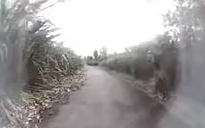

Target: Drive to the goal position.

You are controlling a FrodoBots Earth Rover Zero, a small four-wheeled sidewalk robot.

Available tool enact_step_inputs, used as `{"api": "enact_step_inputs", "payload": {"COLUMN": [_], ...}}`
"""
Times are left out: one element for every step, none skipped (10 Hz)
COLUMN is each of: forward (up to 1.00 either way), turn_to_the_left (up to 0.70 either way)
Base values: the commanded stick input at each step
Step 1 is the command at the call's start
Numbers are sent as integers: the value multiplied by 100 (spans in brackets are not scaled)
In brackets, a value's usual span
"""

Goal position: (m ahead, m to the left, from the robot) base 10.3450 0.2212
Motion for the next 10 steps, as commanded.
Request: {"api": "enact_step_inputs", "payload": {"forward": [70,70,70,70,70,70,70,70,70,70], "turn_to_the_left": [0,0,0,0,0,0,0,0,0,0]}}
